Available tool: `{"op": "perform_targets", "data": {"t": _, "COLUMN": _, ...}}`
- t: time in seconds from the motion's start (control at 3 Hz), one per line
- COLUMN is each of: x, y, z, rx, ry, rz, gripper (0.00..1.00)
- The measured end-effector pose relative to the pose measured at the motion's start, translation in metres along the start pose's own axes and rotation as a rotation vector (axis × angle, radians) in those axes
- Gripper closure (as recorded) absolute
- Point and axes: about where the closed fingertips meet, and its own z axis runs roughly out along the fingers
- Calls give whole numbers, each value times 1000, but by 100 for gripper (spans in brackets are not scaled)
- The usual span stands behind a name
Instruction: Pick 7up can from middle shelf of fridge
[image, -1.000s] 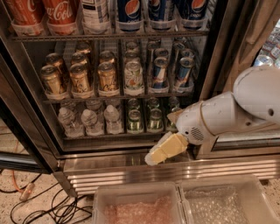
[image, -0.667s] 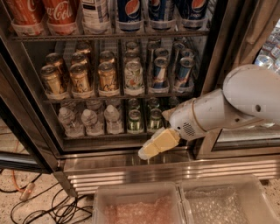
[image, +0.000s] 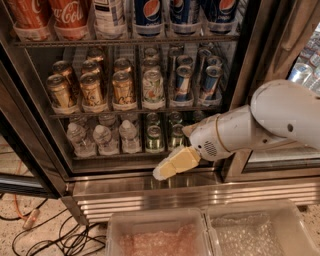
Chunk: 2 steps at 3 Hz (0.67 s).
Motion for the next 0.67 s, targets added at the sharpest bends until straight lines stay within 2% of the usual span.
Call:
{"op": "perform_targets", "data": {"t": 0.33, "x": -5, "y": -6, "z": 12, "rx": 66, "ry": -64, "rz": 19, "gripper": 0}}
{"op": "perform_targets", "data": {"t": 0.67, "x": -13, "y": -13, "z": 21, "rx": 154, "ry": -148, "rz": 32, "gripper": 0}}
